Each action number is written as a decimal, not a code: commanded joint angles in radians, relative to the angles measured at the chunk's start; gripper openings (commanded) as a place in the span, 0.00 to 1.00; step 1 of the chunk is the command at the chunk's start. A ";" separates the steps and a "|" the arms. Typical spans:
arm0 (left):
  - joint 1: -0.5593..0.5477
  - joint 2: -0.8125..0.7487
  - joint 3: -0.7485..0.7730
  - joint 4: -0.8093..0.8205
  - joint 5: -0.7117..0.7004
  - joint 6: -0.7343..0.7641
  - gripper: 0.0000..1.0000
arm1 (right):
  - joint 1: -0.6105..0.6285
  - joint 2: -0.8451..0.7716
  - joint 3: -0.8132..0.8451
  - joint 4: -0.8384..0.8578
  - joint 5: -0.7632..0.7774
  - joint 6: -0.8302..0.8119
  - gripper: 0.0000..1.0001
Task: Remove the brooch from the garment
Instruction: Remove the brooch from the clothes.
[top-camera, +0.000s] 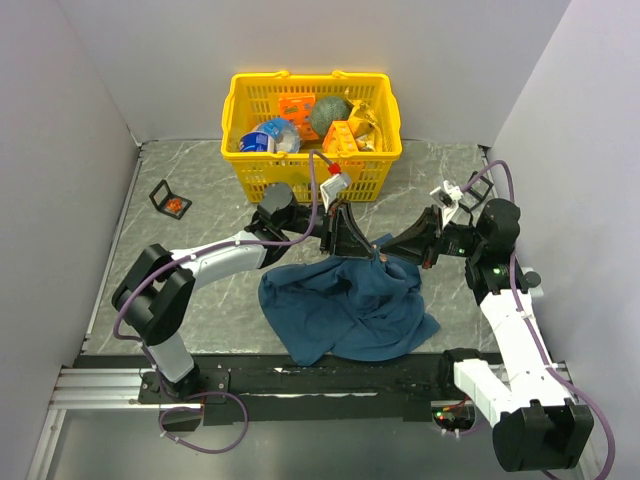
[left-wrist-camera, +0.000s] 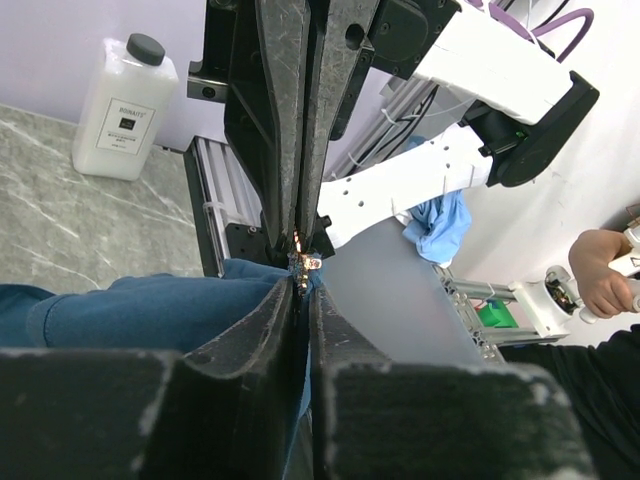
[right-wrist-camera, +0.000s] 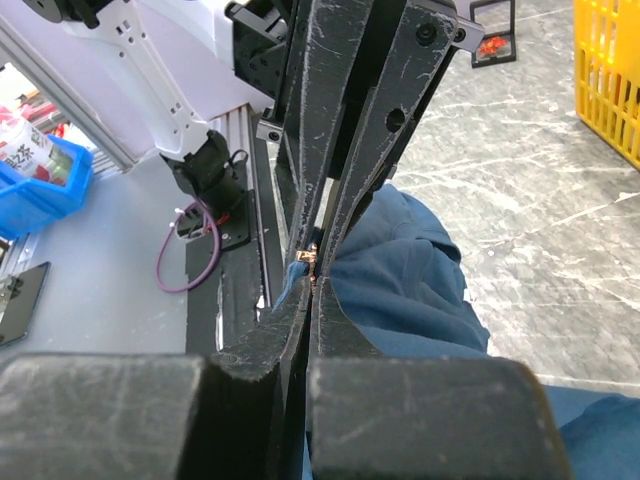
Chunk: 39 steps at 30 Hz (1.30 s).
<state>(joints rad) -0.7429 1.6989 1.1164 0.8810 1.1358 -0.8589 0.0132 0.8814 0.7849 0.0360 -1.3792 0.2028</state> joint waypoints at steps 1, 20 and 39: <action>-0.006 -0.005 0.029 0.035 0.002 -0.003 0.16 | -0.002 -0.004 0.046 -0.069 0.006 -0.077 0.00; -0.029 -0.004 0.173 -0.535 -0.128 0.366 0.54 | 0.133 0.024 0.186 -0.424 0.457 -0.398 0.00; -0.056 0.007 0.194 -0.582 -0.130 0.408 0.40 | 0.126 0.021 0.189 -0.426 0.447 -0.384 0.00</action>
<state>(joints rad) -0.7898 1.7233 1.2919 0.2867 0.9779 -0.4564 0.1482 0.9112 0.9306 -0.4232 -0.9367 -0.1768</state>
